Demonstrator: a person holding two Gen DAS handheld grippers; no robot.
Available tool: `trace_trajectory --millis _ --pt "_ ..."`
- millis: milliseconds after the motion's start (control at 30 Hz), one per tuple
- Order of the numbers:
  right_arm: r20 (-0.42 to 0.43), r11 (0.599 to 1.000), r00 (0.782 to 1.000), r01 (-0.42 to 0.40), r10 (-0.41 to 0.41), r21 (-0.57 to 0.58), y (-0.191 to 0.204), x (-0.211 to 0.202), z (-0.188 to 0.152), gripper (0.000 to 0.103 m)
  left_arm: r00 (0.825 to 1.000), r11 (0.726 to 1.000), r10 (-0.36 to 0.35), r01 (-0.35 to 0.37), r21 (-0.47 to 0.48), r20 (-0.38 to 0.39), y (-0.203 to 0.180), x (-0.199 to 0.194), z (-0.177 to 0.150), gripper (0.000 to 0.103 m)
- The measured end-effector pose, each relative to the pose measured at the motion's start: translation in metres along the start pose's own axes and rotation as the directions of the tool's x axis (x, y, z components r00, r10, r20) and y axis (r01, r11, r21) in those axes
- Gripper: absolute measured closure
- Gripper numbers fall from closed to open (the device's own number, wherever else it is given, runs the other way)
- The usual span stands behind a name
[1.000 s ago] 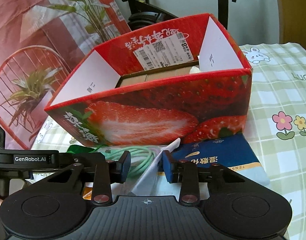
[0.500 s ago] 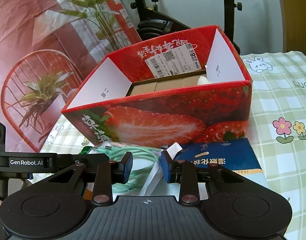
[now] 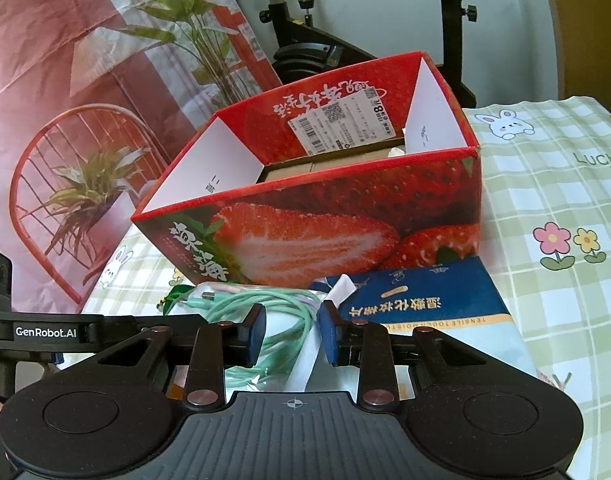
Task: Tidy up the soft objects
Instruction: 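Lift the clear cable bag into the red box and open both grippers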
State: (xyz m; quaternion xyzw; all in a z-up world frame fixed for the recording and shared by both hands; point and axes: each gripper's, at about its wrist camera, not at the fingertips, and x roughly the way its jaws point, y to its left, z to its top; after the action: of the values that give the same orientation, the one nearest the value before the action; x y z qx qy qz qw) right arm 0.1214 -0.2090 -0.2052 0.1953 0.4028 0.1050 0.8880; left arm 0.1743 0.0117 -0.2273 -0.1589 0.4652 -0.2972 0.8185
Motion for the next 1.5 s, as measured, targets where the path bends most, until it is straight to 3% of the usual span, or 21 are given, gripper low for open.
trace_trajectory --millis 433,567,667,733,833,1000,1500 --pt "-0.021 0.999 1.000 -0.003 0.004 0.043 -0.016 -0.003 -0.011 0.075 1.000 1.000 0.001 -0.001 -0.013 -0.017 0.009 0.002 -0.014 0.068" --pt "-0.048 0.999 0.999 -0.023 0.024 0.032 -0.012 0.003 -0.010 0.066 1.000 1.000 -0.001 0.000 -0.021 -0.023 0.012 0.005 -0.015 0.068" --pt "-0.053 1.000 0.998 -0.021 0.022 0.016 -0.009 0.009 -0.010 0.066 1.000 1.000 0.004 -0.005 -0.025 -0.026 0.014 0.009 -0.014 0.068" --pt "-0.056 0.999 0.998 -0.022 0.024 0.030 -0.009 0.013 -0.009 0.067 1.000 1.000 0.013 -0.013 -0.019 -0.026 0.013 0.011 -0.014 0.068" --pt "-0.063 0.999 0.997 -0.032 0.032 0.011 -0.002 0.013 -0.007 0.082 1.000 1.000 0.025 -0.025 -0.003 -0.013 0.008 0.010 -0.014 0.068" --pt "-0.031 0.999 0.999 -0.038 0.037 -0.028 0.004 0.006 -0.004 0.086 1.000 1.000 0.023 -0.023 0.009 0.011 0.006 0.003 -0.013 0.071" --pt "0.129 0.993 0.989 -0.064 0.077 -0.101 0.018 -0.034 0.028 0.087 0.989 0.996 -0.032 0.020 0.081 0.145 -0.021 -0.032 0.009 0.071"
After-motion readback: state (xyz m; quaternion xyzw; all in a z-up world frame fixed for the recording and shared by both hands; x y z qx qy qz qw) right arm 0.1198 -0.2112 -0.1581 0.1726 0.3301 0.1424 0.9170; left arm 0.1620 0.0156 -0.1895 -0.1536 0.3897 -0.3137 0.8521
